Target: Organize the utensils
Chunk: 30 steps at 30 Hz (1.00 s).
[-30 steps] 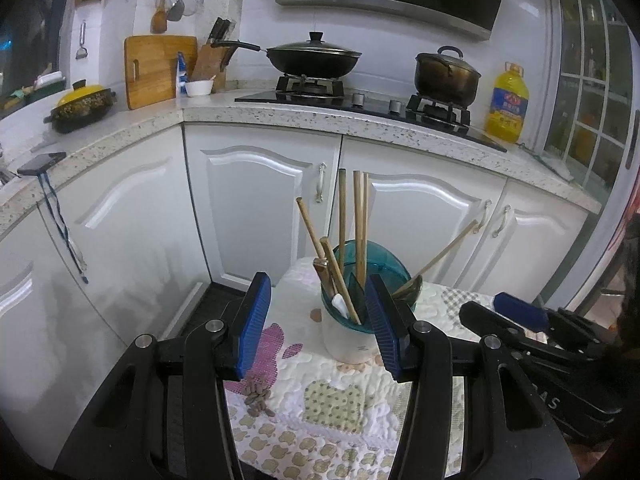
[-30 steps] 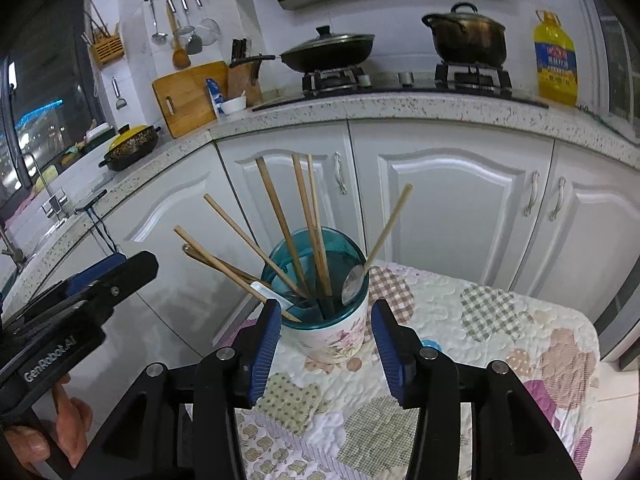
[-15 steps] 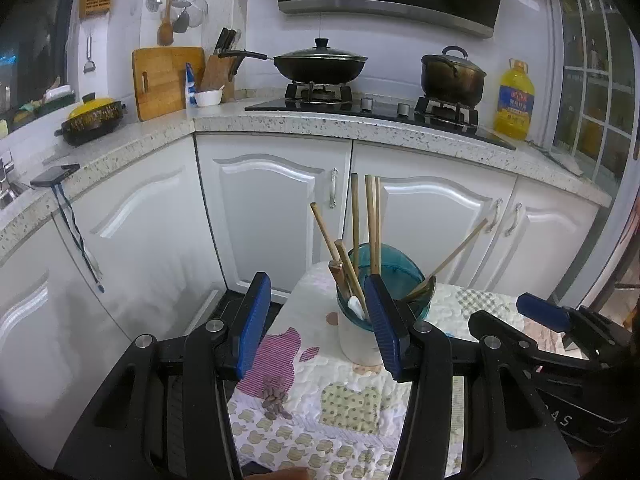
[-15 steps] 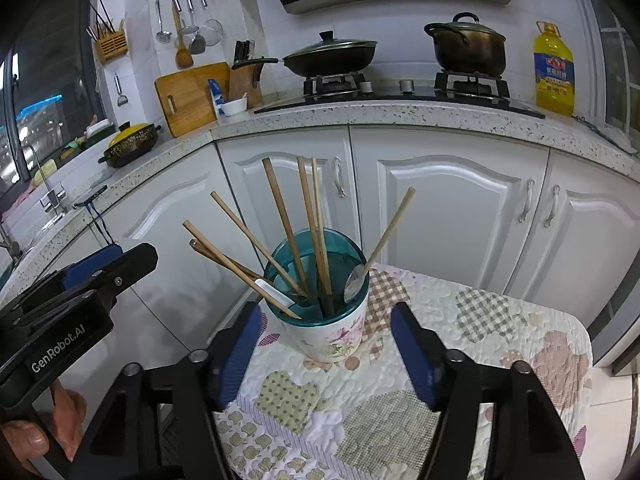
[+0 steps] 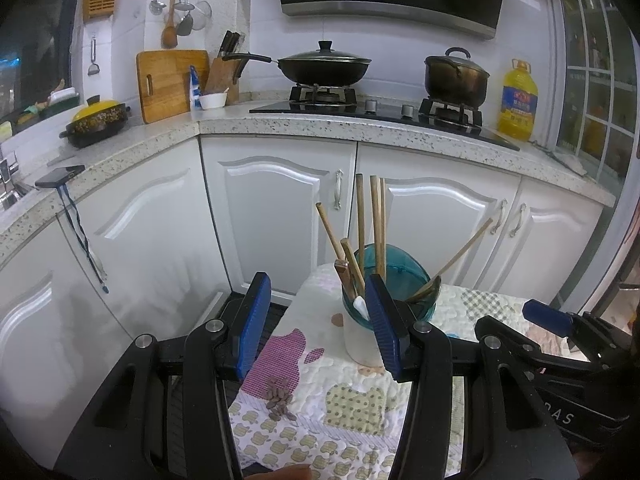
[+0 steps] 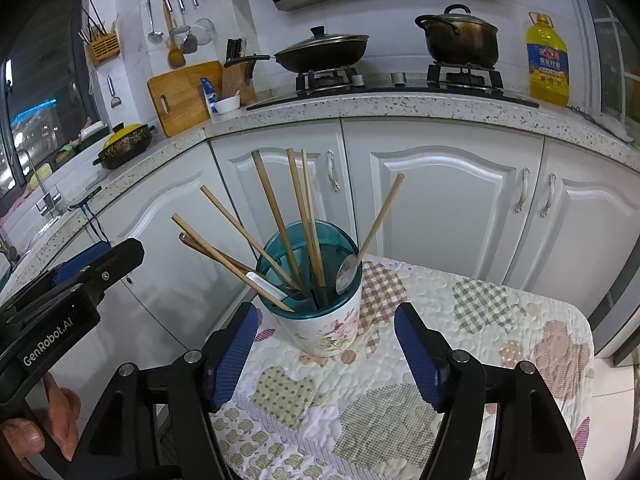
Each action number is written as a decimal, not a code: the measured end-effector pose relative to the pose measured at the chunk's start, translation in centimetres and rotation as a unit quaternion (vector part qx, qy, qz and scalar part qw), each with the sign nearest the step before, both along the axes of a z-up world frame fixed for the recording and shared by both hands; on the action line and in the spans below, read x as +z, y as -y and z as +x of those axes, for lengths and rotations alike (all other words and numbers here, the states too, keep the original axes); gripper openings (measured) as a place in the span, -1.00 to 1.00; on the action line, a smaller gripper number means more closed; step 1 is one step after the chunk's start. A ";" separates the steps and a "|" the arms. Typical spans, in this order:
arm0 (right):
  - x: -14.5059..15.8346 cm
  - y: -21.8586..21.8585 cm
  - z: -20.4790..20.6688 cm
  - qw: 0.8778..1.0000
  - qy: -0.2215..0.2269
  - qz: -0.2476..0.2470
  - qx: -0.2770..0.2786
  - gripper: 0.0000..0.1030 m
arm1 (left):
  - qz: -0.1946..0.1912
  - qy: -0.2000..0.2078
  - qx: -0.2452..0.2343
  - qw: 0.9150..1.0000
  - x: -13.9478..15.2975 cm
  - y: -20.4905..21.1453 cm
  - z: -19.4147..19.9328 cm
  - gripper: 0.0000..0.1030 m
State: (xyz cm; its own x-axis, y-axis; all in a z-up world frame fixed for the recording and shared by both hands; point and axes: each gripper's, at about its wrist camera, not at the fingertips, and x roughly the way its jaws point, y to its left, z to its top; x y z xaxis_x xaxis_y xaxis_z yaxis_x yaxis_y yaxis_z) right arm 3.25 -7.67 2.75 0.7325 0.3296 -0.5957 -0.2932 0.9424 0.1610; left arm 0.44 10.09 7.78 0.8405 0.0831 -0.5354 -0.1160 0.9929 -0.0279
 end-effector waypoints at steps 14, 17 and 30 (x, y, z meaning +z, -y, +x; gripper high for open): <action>-0.3 -0.2 0.1 1.000 -0.001 -0.008 -0.001 0.42 | 0.007 0.000 0.004 1.000 -0.1 0.0 0.0 -0.06; -0.3 -0.3 0.1 1.000 0.000 -0.011 -0.001 0.42 | 0.008 0.000 0.005 1.000 -0.3 0.0 0.0 -0.06; -0.6 -0.3 0.4 1.000 -0.004 -0.016 0.000 0.42 | 0.010 -0.003 0.008 1.000 -0.7 -0.3 0.4 -0.06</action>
State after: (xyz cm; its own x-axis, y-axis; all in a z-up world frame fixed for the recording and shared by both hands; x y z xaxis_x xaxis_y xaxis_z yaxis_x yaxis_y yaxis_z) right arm 3.69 -7.37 2.10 0.7276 0.3094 -0.6123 -0.2913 0.9474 0.1326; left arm 0.79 10.41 7.10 0.8359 0.1078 -0.5382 -0.1326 0.9911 -0.0074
